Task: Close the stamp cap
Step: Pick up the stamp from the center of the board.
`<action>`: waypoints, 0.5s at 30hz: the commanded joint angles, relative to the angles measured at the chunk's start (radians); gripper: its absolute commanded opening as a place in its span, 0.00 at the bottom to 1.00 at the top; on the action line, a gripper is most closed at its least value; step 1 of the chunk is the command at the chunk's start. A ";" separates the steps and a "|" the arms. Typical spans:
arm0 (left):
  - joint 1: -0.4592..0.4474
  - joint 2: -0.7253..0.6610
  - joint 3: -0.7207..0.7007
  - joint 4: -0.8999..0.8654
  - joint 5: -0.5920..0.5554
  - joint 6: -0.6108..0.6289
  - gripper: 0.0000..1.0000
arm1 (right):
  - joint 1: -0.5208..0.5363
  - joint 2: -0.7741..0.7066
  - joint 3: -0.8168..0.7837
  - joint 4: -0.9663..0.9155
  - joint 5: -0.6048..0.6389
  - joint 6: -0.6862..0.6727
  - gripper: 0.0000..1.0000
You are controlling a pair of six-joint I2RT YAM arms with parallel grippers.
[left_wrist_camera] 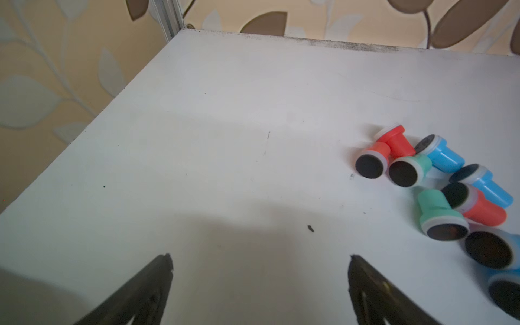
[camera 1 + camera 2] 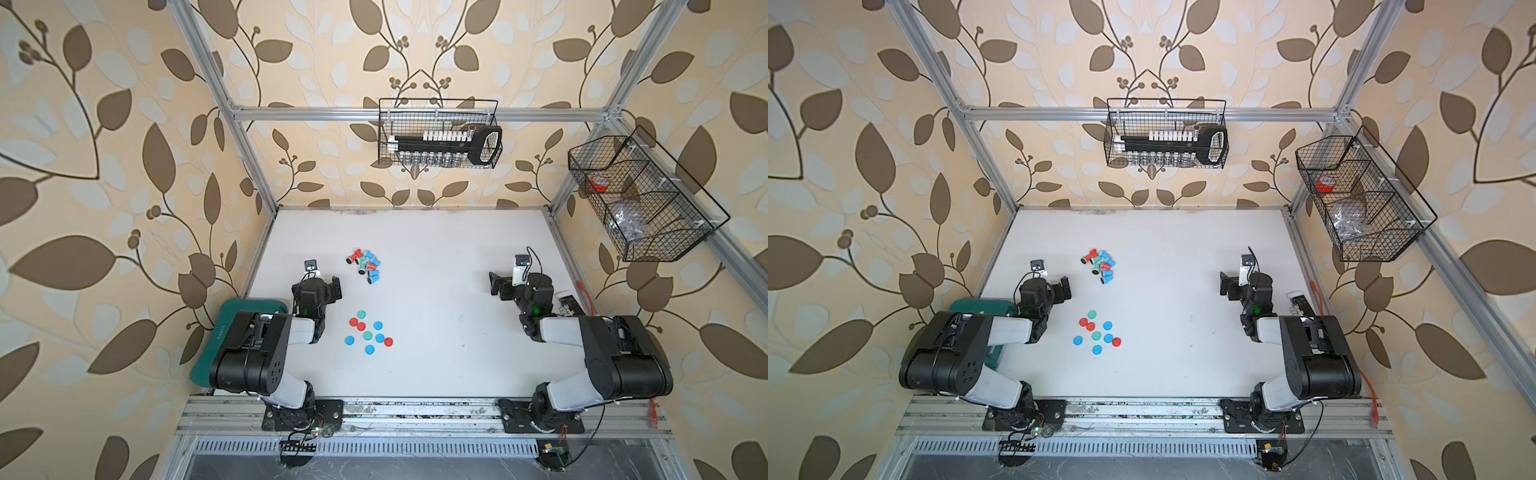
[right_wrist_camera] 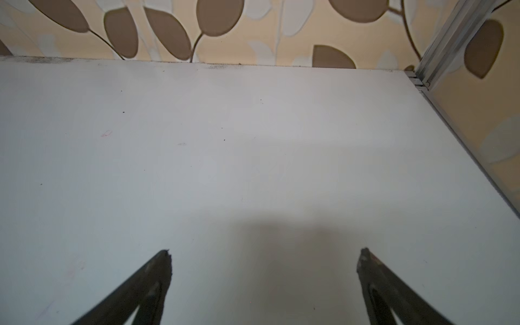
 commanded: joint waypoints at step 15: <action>0.007 -0.018 0.013 0.008 0.004 0.003 0.99 | 0.002 -0.003 0.009 -0.003 -0.014 0.004 0.99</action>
